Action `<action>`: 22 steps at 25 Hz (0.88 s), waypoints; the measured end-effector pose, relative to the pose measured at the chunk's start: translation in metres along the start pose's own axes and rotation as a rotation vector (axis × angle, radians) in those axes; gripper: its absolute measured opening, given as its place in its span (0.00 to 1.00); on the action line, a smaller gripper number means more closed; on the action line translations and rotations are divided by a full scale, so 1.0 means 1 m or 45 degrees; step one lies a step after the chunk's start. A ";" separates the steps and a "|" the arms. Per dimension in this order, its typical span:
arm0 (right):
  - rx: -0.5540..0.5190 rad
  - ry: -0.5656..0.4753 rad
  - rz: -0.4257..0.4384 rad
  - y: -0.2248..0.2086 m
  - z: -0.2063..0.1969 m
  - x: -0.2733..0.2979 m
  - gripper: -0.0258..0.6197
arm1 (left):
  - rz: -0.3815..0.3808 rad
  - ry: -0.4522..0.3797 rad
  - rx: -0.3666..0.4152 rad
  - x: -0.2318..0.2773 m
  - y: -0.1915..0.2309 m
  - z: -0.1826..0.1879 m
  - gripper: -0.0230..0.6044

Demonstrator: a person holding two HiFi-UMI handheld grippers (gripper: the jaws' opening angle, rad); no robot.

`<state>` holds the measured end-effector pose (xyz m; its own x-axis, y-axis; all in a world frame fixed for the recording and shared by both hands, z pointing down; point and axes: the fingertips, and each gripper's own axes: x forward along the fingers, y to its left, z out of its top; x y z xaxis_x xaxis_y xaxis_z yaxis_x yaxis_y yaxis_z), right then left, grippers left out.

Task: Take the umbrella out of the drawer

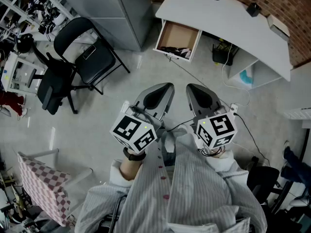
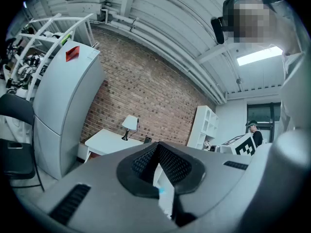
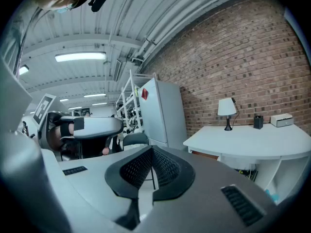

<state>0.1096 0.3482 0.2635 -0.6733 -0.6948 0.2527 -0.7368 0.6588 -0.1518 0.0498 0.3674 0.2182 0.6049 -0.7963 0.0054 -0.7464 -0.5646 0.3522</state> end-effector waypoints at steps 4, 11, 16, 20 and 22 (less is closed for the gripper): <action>-0.010 -0.029 0.003 0.015 -0.001 0.004 0.09 | 0.004 -0.013 0.016 -0.009 0.003 0.002 0.05; -0.009 -0.008 0.008 0.030 -0.008 -0.006 0.09 | 0.017 -0.033 0.016 -0.022 -0.006 0.004 0.05; -0.014 -0.015 0.020 0.019 -0.005 -0.013 0.09 | 0.020 -0.041 0.024 -0.013 -0.014 0.002 0.05; -0.028 -0.019 0.033 0.016 -0.003 -0.014 0.09 | 0.026 -0.054 0.053 -0.012 -0.012 0.006 0.05; -0.028 -0.012 0.031 0.011 -0.003 -0.012 0.09 | 0.036 -0.054 0.056 -0.009 -0.009 0.007 0.05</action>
<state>0.1098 0.3646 0.2620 -0.6917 -0.6812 0.2398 -0.7187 0.6817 -0.1366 0.0490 0.3782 0.2087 0.5716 -0.8201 -0.0251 -0.7751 -0.5498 0.3114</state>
